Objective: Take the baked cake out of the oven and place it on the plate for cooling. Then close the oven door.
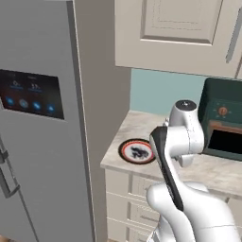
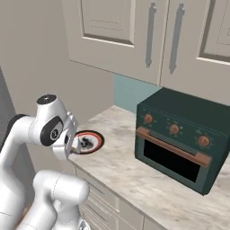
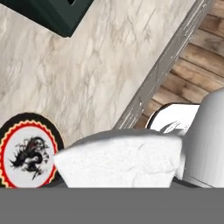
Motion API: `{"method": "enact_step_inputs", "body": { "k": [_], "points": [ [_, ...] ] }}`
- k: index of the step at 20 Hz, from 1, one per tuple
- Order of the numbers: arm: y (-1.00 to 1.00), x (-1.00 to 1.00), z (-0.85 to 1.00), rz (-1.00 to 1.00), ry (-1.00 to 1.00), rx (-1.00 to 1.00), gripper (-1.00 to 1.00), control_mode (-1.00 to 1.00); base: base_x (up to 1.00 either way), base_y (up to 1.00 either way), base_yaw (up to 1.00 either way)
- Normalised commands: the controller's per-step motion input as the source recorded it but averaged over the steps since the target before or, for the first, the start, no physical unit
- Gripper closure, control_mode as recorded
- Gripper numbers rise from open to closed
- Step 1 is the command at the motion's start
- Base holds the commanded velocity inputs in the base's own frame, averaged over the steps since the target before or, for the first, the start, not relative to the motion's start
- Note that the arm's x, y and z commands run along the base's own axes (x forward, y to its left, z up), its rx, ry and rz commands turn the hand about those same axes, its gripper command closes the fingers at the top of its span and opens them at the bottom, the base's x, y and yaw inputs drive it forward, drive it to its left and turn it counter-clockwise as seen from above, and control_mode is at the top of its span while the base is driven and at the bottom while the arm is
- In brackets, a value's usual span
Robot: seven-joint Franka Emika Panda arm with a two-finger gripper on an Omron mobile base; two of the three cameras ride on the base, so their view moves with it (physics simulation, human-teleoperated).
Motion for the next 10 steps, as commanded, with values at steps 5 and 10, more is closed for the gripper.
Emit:
{"method": "enact_step_inputs", "body": {
  "k": [5, 10],
  "points": [
    [0.14, 0.49, -0.07, -0.01, -0.04, 0.00, 1.00, -1.00, 0.40, 0.06, -0.04],
    [0.06, 0.82, -0.14, 0.23, 0.05, 0.00, 1.00, -1.00, 0.00, 0.00, 0.00]
  ]
}}
